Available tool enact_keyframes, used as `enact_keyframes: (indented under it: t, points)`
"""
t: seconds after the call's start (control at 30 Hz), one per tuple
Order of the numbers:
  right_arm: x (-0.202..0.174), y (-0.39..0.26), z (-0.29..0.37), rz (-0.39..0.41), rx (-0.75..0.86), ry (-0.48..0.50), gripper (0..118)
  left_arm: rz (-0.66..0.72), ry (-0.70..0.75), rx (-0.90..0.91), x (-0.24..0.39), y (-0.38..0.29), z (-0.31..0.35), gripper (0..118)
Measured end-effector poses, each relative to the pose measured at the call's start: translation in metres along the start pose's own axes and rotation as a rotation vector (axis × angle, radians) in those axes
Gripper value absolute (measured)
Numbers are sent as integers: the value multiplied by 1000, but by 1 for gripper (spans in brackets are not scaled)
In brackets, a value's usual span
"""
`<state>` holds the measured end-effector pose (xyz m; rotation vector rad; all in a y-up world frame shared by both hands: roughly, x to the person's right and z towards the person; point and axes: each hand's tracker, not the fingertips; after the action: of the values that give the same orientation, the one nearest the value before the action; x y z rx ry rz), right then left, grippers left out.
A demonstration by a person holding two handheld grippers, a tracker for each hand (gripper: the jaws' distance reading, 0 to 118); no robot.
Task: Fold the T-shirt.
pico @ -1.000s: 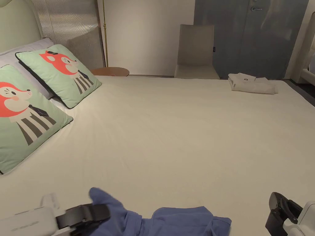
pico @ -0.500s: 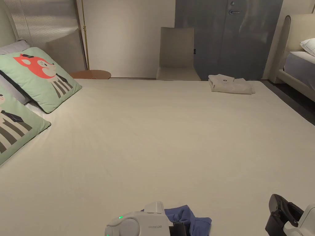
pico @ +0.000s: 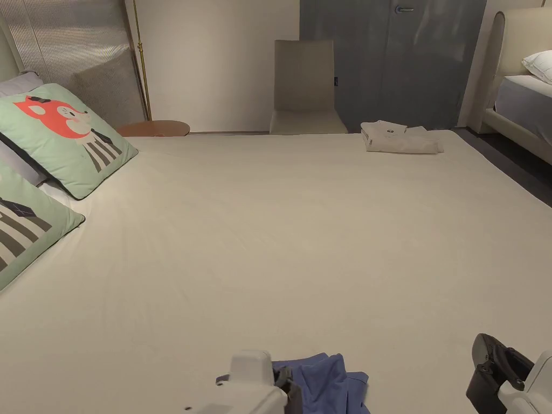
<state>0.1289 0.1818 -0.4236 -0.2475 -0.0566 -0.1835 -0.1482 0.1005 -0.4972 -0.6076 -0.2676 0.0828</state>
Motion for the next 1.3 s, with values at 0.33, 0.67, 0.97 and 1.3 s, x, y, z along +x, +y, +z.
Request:
enact_keyframes:
  t: [0.33, 0.67, 0.97, 1.3]
  points:
    - [15, 2, 8, -2, 8, -33, 0, -49, -203, -71, 86, -41, -41, 1]
    - [1, 1, -5, -3, -15, 12, 0, 105, -335, 55, 40, 3, 5, 1]
    - [-72, -57, -63, 95, -309, 248, 0, 388, -124, 172, -101, 10, 66, 1]
    - [-83, -98, -101, 170, -559, 215, 0, 566, -251, -27, -160, -28, 53, 57]
